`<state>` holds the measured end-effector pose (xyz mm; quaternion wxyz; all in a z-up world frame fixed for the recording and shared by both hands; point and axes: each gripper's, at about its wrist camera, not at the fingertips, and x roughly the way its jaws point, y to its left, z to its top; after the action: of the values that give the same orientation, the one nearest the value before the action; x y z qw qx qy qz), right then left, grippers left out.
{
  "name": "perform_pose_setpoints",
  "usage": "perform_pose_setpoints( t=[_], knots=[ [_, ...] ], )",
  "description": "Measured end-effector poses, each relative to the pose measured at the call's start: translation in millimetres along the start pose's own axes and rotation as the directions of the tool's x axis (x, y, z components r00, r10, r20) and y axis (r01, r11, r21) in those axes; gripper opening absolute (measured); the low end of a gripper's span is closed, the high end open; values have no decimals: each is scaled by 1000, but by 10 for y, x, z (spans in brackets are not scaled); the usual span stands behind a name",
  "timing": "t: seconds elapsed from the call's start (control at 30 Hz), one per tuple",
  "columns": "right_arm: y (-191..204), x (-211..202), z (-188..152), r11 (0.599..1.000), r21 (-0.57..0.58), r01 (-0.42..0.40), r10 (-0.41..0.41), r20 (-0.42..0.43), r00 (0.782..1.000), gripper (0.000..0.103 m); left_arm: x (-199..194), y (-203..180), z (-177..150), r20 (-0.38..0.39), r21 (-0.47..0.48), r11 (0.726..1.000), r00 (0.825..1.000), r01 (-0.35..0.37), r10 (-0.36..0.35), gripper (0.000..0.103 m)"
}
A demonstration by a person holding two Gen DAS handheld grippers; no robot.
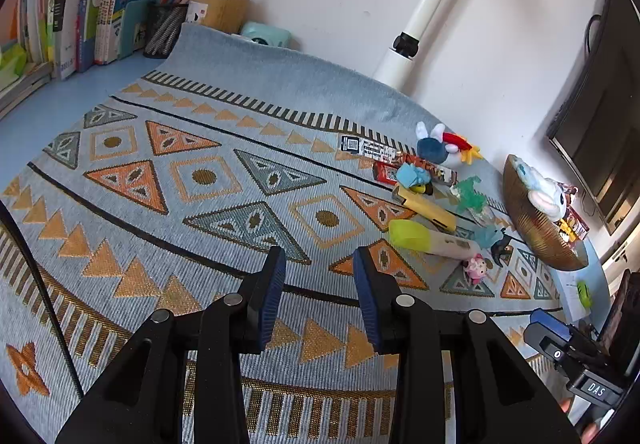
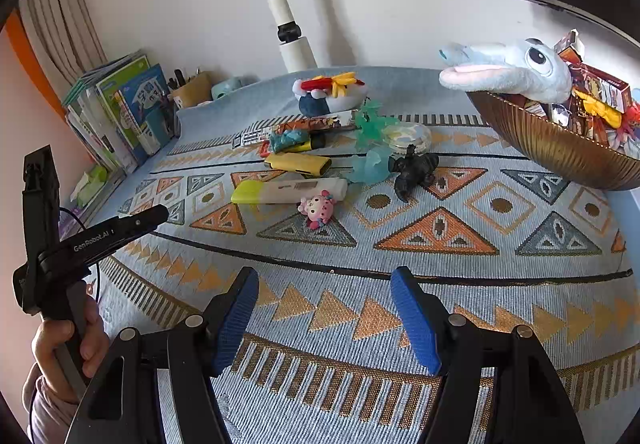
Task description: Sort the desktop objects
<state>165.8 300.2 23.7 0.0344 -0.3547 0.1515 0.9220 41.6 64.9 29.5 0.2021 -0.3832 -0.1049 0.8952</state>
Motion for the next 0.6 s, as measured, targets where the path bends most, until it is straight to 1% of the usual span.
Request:
perform_pose_setpoints(
  t=[0.6],
  knots=[
    [-2, 0, 2, 1000, -2, -2, 2, 0, 1000, 67, -6, -19, 19, -8, 8, 1000, 1000, -1, 1, 32]
  ],
)
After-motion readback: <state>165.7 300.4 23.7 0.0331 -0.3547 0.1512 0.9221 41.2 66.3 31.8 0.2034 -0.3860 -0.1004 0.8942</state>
